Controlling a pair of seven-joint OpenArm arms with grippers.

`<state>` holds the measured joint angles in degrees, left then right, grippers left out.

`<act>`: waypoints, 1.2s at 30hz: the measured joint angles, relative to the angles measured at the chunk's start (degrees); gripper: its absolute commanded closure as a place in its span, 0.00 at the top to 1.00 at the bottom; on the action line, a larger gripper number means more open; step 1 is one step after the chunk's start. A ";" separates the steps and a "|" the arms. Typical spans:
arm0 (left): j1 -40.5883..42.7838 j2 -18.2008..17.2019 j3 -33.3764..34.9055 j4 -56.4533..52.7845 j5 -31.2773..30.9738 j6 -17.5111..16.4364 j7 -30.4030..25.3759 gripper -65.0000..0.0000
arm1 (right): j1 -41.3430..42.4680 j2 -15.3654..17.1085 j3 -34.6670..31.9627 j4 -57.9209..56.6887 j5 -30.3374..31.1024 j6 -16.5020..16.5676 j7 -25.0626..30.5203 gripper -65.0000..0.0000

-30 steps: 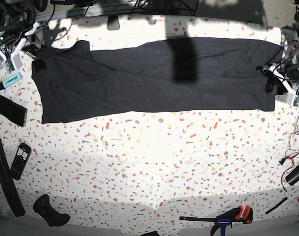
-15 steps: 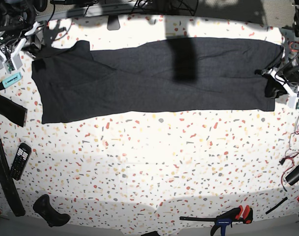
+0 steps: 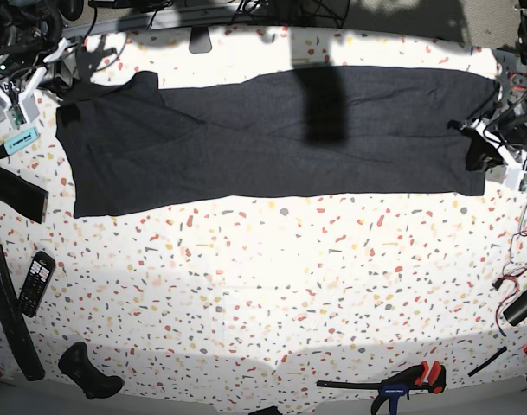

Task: Fold the T-shirt properly
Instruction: 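Adjust the strip end under the left gripper, pinching and smoothing it, then move the right gripper to the strip end and lower both grippers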

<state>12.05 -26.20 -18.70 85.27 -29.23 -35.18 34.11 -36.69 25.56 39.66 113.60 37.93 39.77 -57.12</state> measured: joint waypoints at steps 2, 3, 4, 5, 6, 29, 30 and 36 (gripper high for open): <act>0.00 -0.02 -0.02 2.03 -0.17 0.00 2.69 0.00 | 0.00 0.00 0.00 0.00 0.00 0.00 -0.28 0.00; 0.02 0.00 -0.02 3.30 -0.04 -0.63 3.78 0.00 | 0.00 0.00 0.00 0.00 -0.02 0.00 -0.42 0.00; 0.09 -0.07 0.00 4.66 -0.13 -1.68 4.85 0.00 | 0.00 0.00 0.00 0.00 -0.02 0.00 -0.42 0.00; 0.17 -0.17 0.00 6.23 -0.44 -2.93 5.81 0.00 | 0.00 0.02 0.00 0.00 -0.02 0.00 -0.42 0.00; 0.28 -0.17 0.00 7.72 -0.87 -4.17 6.86 0.00 | 0.00 0.00 0.00 0.00 -0.02 0.00 -0.42 0.00; 16.52 -13.00 0.04 20.70 -1.95 -4.48 12.07 0.00 | 0.00 0.00 0.00 0.00 -0.02 0.00 -0.85 0.00; 16.52 -13.00 0.04 20.50 -1.16 -4.48 11.34 0.00 | 0.00 0.00 0.00 0.00 -0.02 0.00 -0.87 0.00; 16.52 -13.00 0.04 16.13 1.09 -4.52 11.30 0.00 | 0.00 0.00 0.00 0.00 -0.74 0.00 -0.85 0.00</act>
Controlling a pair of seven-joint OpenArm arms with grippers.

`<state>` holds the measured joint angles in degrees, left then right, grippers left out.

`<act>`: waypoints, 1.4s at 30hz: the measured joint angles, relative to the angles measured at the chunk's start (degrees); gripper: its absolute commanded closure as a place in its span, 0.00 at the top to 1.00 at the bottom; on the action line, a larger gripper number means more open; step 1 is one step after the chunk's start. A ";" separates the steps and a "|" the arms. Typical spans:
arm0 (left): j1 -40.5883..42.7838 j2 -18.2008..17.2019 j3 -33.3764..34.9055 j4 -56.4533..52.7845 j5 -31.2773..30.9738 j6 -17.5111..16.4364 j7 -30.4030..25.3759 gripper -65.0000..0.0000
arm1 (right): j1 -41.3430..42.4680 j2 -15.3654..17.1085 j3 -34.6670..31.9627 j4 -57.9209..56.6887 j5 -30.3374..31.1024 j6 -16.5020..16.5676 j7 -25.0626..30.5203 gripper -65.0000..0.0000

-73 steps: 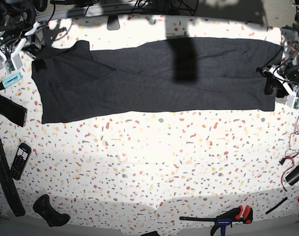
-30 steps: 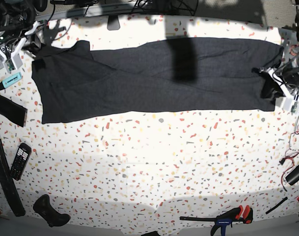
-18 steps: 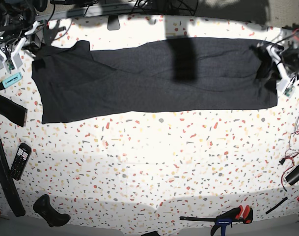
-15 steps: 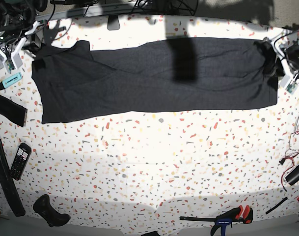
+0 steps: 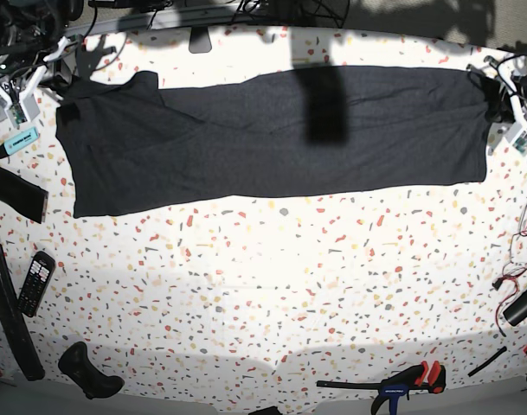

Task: Fold the T-shirt properly
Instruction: 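Move the right gripper to the strip end and lower both grippers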

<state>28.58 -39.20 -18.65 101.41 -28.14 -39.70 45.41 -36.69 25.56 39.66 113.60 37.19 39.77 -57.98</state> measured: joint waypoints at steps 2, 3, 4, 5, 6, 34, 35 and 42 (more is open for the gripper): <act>0.00 0.02 0.00 -2.32 -0.11 0.02 0.00 0.00 | 0.00 0.00 0.00 0.00 -0.15 0.00 0.00 0.00; 0.02 0.02 0.00 -3.28 -0.17 0.02 0.02 0.00 | 0.00 0.02 0.00 0.00 -0.15 0.00 0.00 0.00; 0.09 0.02 0.00 -4.11 -0.17 0.02 0.04 0.00 | 0.00 0.00 0.00 0.00 -0.15 -0.02 0.00 0.00; 0.11 0.04 0.00 -4.61 -0.17 0.02 0.04 0.00 | 0.00 0.00 0.00 0.00 -0.70 0.00 0.04 0.00; 0.13 0.09 0.00 -4.83 -0.17 0.02 0.04 0.00 | 0.00 0.00 0.00 0.00 -1.62 0.00 0.50 0.00; -0.17 7.48 0.00 -4.83 -7.39 0.07 -1.95 0.00 | 20.15 -0.68 0.02 2.03 12.02 -0.04 1.29 0.00; -0.17 7.74 0.00 -4.83 -7.39 0.07 -1.97 0.00 | 21.44 -1.16 0.00 1.33 11.89 -0.02 1.14 0.00; -0.17 7.93 0.00 -4.83 -7.50 0.07 -1.95 0.00 | 28.06 -2.23 -5.27 -6.84 11.10 -0.02 -3.67 0.00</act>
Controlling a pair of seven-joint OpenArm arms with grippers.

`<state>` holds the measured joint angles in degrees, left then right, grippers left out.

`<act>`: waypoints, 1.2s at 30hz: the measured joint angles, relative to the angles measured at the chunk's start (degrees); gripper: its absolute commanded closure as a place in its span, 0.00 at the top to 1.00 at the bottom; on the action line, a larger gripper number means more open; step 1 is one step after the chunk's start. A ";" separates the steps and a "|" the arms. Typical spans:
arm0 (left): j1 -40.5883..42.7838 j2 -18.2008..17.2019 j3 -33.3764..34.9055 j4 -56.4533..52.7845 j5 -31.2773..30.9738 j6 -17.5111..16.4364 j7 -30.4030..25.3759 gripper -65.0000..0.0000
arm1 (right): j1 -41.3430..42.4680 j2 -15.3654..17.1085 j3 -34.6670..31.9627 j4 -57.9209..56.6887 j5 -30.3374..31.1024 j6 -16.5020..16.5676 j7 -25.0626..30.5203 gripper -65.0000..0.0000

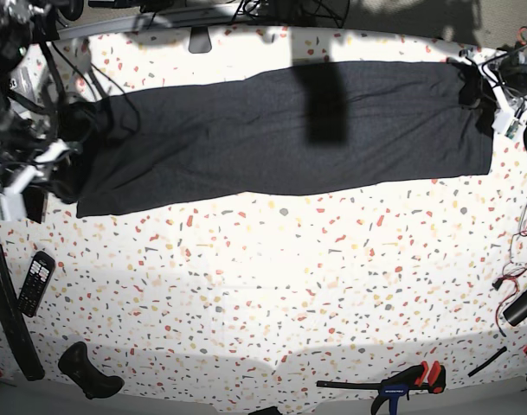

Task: Fold the T-shirt properly
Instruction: 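Move the right gripper to the strip end and lower both grippers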

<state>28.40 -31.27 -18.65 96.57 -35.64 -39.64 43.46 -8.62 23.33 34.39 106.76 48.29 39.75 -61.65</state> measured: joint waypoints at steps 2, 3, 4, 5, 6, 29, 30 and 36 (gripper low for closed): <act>0.00 0.00 0.00 0.00 0.00 0.00 0.00 0.00 | 1.66 0.02 -3.08 -2.86 -2.43 0.02 0.04 0.00; 0.00 0.00 0.00 0.00 0.00 0.00 0.00 0.00 | 2.54 0.02 -4.66 -4.44 -3.80 0.02 0.09 0.00; 0.00 0.00 0.00 0.00 0.00 0.02 0.00 0.00 | 3.45 0.02 -6.27 -6.01 -5.29 0.00 0.26 0.00; 0.00 0.00 0.00 0.00 -0.02 0.00 -0.02 0.00 | 4.42 -0.02 -7.58 -7.58 -6.75 0.00 0.74 0.00; 0.00 0.00 0.00 0.00 0.00 0.00 0.00 0.00 | 5.25 -0.02 -8.74 -9.11 -8.09 0.00 1.73 0.00; -1.18 0.02 0.00 -0.02 5.90 5.75 0.17 0.40 | 9.55 2.38 -10.80 -14.34 -18.23 0.00 -1.51 0.56; -1.86 0.02 0.00 -0.07 6.60 6.80 0.33 0.40 | 9.55 2.78 -10.82 -13.55 -18.21 -0.04 -1.60 0.56; -6.80 0.02 0.00 -0.04 7.52 12.68 1.99 0.40 | 10.05 4.31 -10.40 -7.08 -17.81 -1.38 -2.99 0.56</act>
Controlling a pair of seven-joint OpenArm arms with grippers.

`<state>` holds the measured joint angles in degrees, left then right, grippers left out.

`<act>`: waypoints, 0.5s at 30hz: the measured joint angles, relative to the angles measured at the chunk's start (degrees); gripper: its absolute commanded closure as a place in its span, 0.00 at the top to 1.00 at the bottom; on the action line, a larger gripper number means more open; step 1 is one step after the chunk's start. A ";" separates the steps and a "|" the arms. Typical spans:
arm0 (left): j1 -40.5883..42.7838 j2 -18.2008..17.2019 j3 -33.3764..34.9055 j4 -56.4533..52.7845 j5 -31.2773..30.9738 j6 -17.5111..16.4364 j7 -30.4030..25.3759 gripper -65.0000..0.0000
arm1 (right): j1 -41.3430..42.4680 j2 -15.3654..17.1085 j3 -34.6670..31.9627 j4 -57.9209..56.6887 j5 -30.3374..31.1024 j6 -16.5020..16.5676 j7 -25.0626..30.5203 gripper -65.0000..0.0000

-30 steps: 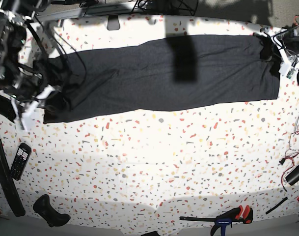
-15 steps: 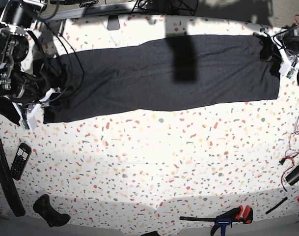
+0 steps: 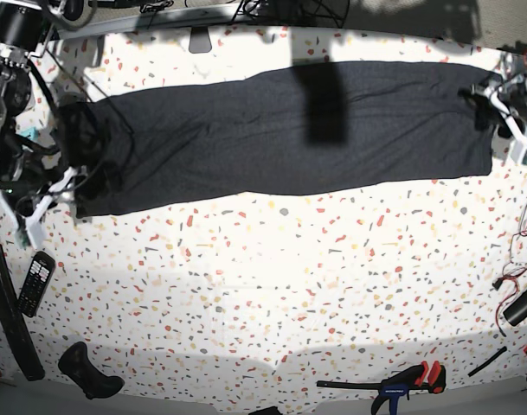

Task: Fold the T-shirt properly
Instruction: 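Move the right gripper to the strip end and lower both grippers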

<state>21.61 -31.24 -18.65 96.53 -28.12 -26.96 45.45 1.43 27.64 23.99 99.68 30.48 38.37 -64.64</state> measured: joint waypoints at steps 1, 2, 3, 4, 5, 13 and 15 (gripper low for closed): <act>-0.57 0.09 0.00 0.24 -0.28 0.04 -0.26 0.40 | 0.00 0.00 0.07 1.18 1.36 -0.04 -0.02 0.56; -0.85 0.13 0.00 0.50 -0.61 0.09 -2.40 0.40 | -0.02 -0.02 0.07 2.08 3.43 -0.13 -0.02 0.56; -1.16 0.13 0.00 0.61 -2.69 0.26 -5.31 0.40 | 0.00 -0.11 0.07 2.56 5.97 -0.17 0.02 0.56; -1.51 0.17 0.00 0.61 -5.20 0.22 -7.69 0.40 | 0.02 -0.39 0.04 2.71 7.65 -0.15 0.59 0.56; -1.86 0.76 -0.02 0.66 -7.04 -0.11 -9.44 0.40 | 0.00 -1.03 0.02 2.71 8.07 -0.11 1.36 0.56; -2.89 12.70 0.00 0.74 -7.43 -9.62 -8.61 0.40 | -0.68 -9.11 0.00 -4.31 -0.28 1.14 4.74 0.56; -3.04 14.19 -0.02 0.74 -5.79 -9.66 -8.31 0.40 | -0.63 -9.16 0.02 -7.02 -0.59 1.25 5.35 0.56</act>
<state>18.57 -17.06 -18.68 97.27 -33.91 -36.62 37.15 0.80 18.48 24.01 92.66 29.89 39.62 -59.29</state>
